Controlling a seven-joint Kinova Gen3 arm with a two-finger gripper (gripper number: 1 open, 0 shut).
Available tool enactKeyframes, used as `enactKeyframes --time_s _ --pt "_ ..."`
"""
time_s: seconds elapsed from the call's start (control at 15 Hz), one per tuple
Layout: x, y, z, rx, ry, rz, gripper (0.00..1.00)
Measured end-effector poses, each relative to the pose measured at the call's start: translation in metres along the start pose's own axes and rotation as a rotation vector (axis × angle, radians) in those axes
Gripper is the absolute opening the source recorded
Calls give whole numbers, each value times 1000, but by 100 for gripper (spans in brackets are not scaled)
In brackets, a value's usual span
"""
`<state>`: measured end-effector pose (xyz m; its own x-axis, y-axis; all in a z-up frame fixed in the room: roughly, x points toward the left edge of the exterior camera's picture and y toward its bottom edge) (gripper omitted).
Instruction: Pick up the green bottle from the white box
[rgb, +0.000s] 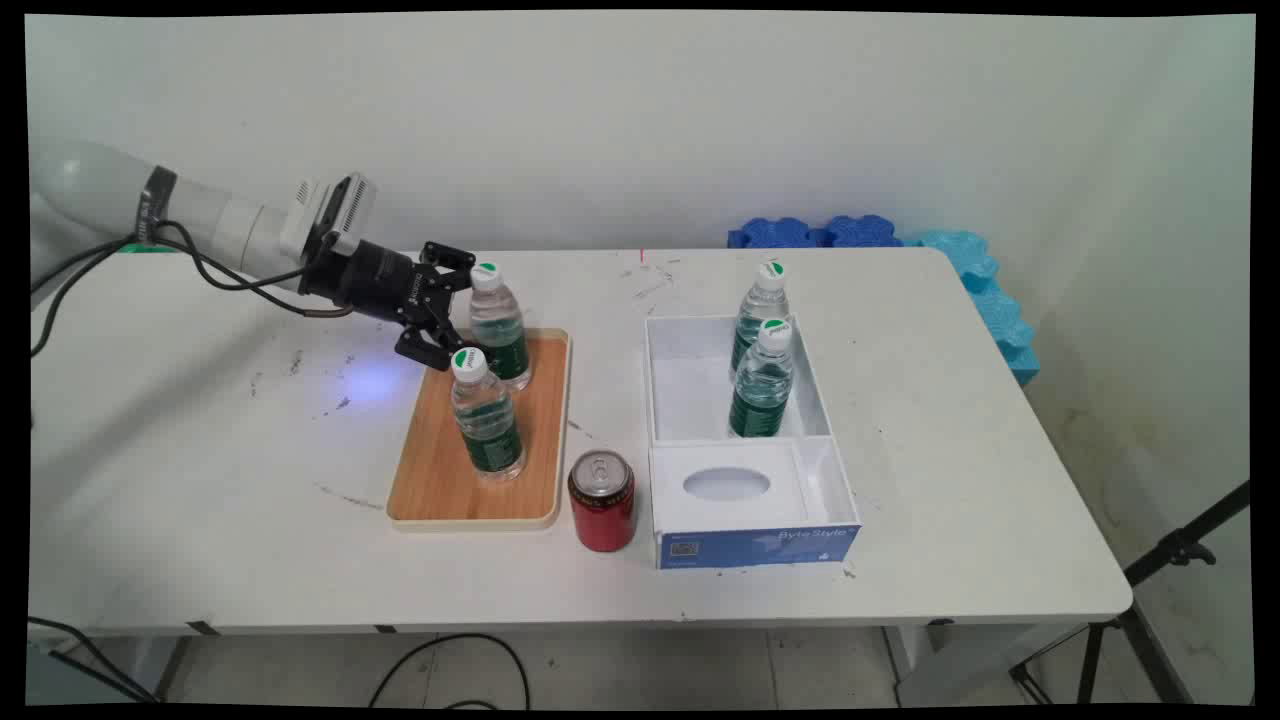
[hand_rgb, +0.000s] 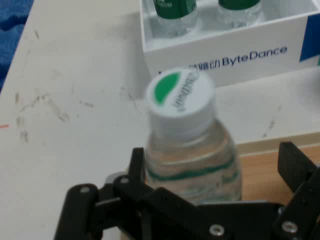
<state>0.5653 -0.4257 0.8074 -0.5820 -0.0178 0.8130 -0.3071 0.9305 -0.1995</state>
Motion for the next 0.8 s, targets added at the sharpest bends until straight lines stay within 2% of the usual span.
enactKeyframes --time_s 0.13,0.33,0.67,0.8 --pt "7 -2 -1 6 17 -7 100" --pt "29 -8 -11 11 51 -33 100" --pt "97 -17 -45 15 113 -61 100" --pt "119 -19 -49 22 125 -59 100"
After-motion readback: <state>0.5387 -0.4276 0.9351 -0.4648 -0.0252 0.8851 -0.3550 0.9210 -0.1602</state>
